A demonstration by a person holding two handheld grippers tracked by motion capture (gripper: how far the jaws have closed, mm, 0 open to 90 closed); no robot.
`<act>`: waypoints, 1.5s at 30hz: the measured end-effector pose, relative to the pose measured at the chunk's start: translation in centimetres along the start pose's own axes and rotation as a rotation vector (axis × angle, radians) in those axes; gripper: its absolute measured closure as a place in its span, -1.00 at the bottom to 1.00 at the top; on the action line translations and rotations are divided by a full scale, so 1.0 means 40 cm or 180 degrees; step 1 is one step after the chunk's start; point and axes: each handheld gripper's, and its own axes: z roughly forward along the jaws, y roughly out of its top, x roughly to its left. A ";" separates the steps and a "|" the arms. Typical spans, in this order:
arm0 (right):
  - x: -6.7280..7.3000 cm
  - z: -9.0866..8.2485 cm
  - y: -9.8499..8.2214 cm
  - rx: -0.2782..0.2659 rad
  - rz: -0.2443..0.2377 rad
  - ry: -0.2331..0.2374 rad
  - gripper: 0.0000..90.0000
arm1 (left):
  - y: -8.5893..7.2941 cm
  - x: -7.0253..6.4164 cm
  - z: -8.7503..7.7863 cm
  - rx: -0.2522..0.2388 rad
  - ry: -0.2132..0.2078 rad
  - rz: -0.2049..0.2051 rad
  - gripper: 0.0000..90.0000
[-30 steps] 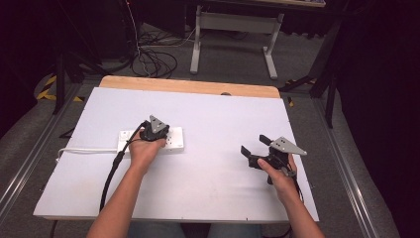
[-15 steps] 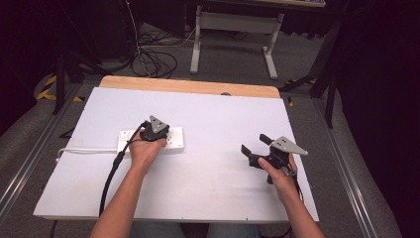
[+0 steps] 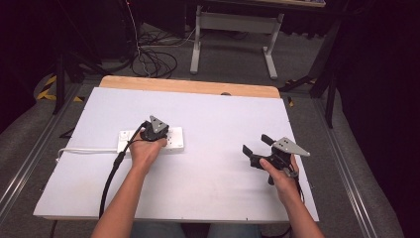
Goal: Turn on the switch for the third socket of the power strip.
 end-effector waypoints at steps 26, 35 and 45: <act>0.007 0.006 0.000 0.0011 -0.0045 -0.0012 -0.75 | 0.002 0.068 -0.123 -0.0838 -0.0073 -0.0444 1.00; 0.011 0.010 0.000 0.0036 -0.0064 -0.0015 -0.75 | -0.014 0.101 -0.195 -0.1072 -0.0068 -0.0480 0.99; 0.011 0.005 -0.001 0.0044 -0.0071 -0.0022 -0.75 | -0.126 0.154 -0.285 -0.1129 0.0021 -0.0555 0.99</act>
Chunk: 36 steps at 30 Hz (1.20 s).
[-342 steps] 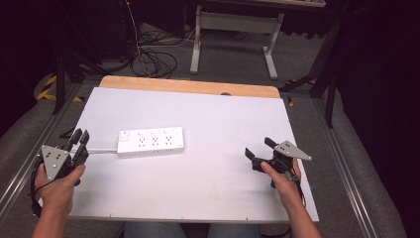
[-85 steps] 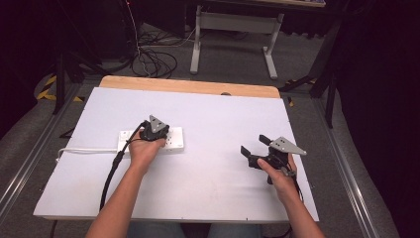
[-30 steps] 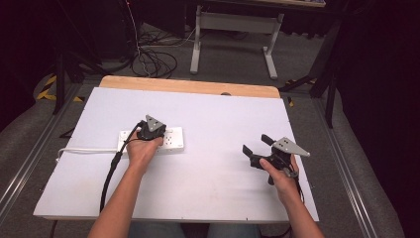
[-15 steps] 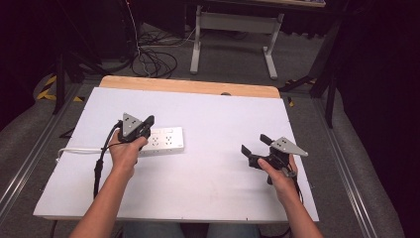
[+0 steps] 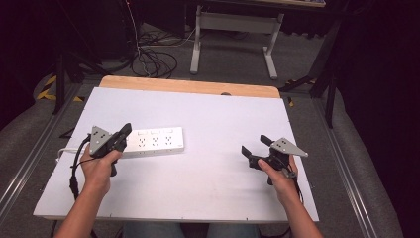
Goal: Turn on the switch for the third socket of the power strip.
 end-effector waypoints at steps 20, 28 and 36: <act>0.000 0.002 0.000 -0.0007 0.0010 -0.0005 -0.75 | -0.012 0.031 -0.059 -0.0233 0.0115 -0.0169 0.99; 0.001 0.001 0.001 -0.0020 0.0013 -0.0005 -0.75 | -0.009 0.018 -0.070 -0.0202 0.0071 -0.0130 0.79; -0.001 -0.002 0.003 -0.0040 0.0017 -0.0005 -0.75 | 0.000 0.029 -0.100 -0.0272 0.0188 -0.0104 0.68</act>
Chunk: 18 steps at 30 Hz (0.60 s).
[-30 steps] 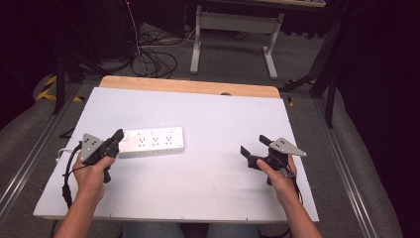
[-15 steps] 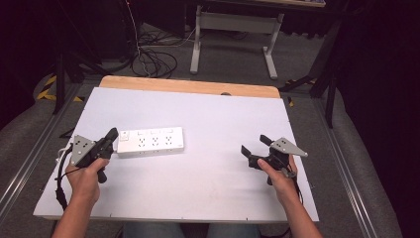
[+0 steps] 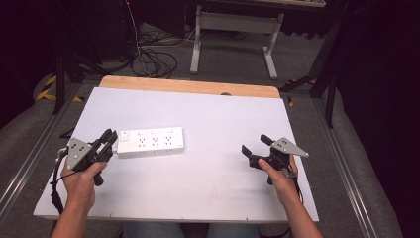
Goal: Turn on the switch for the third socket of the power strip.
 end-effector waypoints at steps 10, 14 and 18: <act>0.001 0.002 0.000 0.0004 -0.0003 0.0000 -0.75 | 0.006 0.020 -0.015 0.0002 0.0037 0.0031 0.34; 0.002 0.002 0.000 0.0004 -0.0001 -0.0002 -0.75 | 0.005 0.030 -0.021 0.0013 0.0049 -0.0008 0.26; 0.001 0.001 0.000 -0.0003 -0.0009 -0.0007 -0.75 | 0.001 0.040 -0.026 0.0050 0.0059 -0.0055 0.15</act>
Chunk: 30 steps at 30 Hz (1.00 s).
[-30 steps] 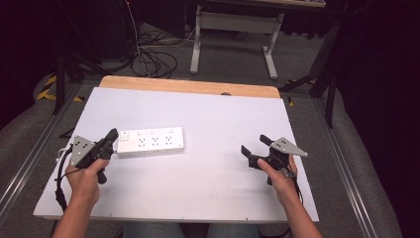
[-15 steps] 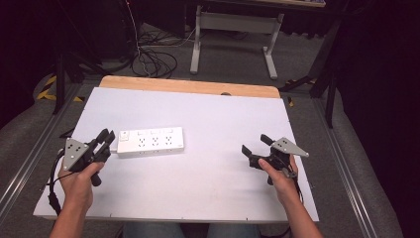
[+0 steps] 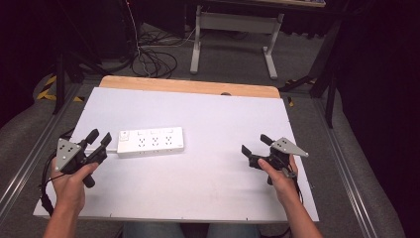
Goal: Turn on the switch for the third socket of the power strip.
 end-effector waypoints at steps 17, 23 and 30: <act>0.002 0.001 -0.001 0.0011 -0.0003 0.0005 -0.75 | 0.000 0.009 -0.002 0.0020 -0.0034 -0.0059 -0.54; 0.003 0.003 -0.002 0.0016 -0.0018 0.0008 -0.75 | -0.003 0.004 -0.001 0.0007 -0.0058 -0.0018 -0.86; 0.002 0.004 -0.002 0.0018 -0.0021 0.0004 -0.75 | -0.004 0.004 -0.001 0.0001 -0.0087 -0.0013 -0.91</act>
